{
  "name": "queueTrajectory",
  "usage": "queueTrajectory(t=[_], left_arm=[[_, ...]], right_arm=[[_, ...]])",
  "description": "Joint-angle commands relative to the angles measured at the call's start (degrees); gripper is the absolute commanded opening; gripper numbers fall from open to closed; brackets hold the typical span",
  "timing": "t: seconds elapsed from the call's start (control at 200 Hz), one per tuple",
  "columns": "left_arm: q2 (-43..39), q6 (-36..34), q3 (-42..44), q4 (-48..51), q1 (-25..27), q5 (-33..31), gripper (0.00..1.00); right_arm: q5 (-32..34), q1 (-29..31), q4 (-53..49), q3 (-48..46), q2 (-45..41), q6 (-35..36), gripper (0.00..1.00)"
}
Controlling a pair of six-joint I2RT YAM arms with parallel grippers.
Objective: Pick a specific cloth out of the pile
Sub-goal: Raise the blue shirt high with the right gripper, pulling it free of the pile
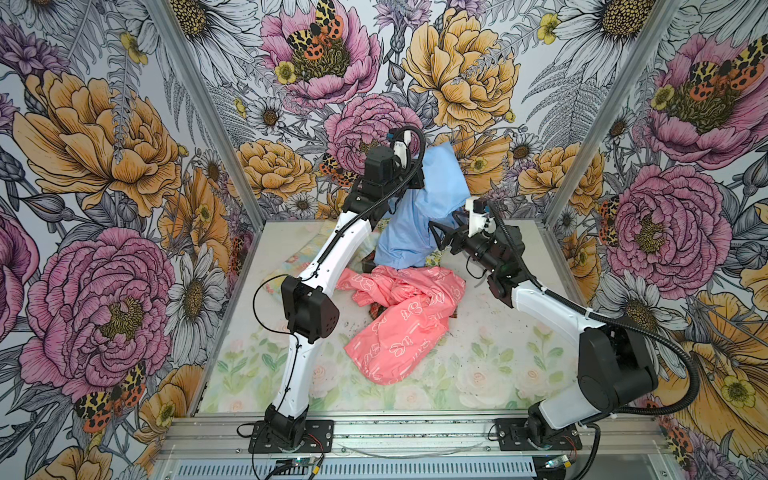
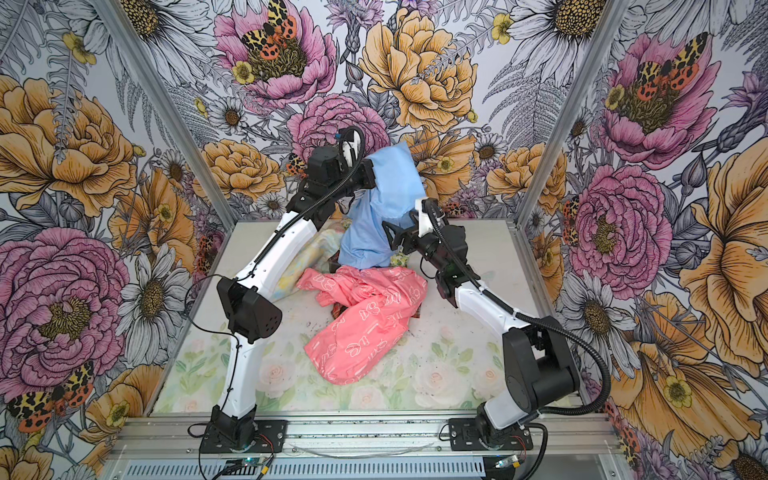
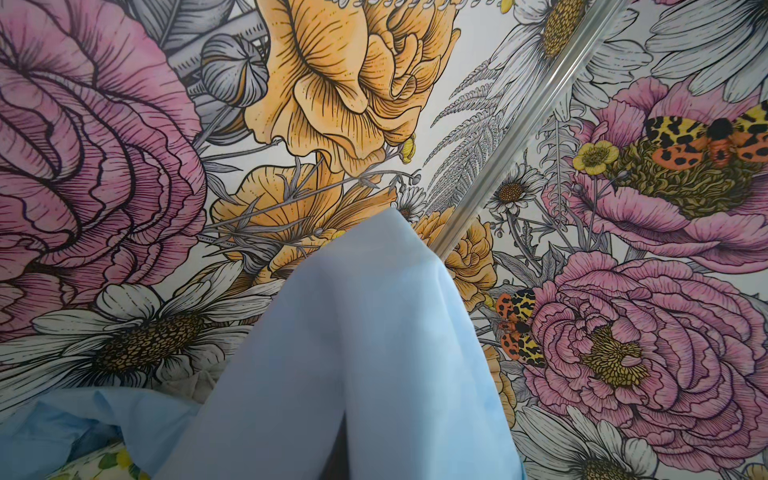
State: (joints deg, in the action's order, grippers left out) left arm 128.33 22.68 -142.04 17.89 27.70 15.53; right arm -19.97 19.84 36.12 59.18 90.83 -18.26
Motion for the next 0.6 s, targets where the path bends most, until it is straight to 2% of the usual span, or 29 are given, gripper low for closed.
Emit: queueTrajectory(t=[0.0,0.14,0.31,0.37,0.385,0.4,0.45,0.475,0.495,0.595], left_arm=[[-4.06,1.37,1.1,-0.19,-0.55,2.34,0.0],[-5.42,2.26,2.3,1.19,-0.33,3.93,0.0],[-9.11,2.58,6.59,4.11,0.33,4.1,0.0],[-10.79,2.55,8.65,5.46,0.4,4.05,0.0],[-11.32,2.55,9.32,5.77,0.37,3.81,0.0],[-11.76,2.5,9.99,6.1,0.34,3.62,0.0],[-13.64,2.3,12.7,6.44,-0.08,2.84,0.0],[-14.64,2.16,14.15,6.45,-0.32,2.46,0.0],[-15.28,2.08,15.23,6.43,-0.66,2.1,0.0],[-16.96,1.44,19.25,6.34,-2.8,2.84,0.0]], right_arm=[[3.61,1.4,7.25,1.26,6.29,3.22,0.99],[10.17,4.42,7.63,8.29,14.17,7.13,1.0],[22.34,6.31,12.69,17.4,23.65,6.89,0.99],[25.9,6.36,12.97,21.15,25.89,5.41,0.94],[26.71,6.38,12.96,21.98,26.25,4.9,0.91],[27.37,6.4,12.72,22.82,26.53,4.54,0.83],[28.23,6.36,11.05,25.18,26.82,3.21,0.5],[28.29,6.36,9.75,25.93,26.27,2.62,0.26],[27.93,6.23,8.77,26.42,25.72,2.16,0.0],[24.8,5.15,4.57,26.32,21.02,-3.35,0.0]])
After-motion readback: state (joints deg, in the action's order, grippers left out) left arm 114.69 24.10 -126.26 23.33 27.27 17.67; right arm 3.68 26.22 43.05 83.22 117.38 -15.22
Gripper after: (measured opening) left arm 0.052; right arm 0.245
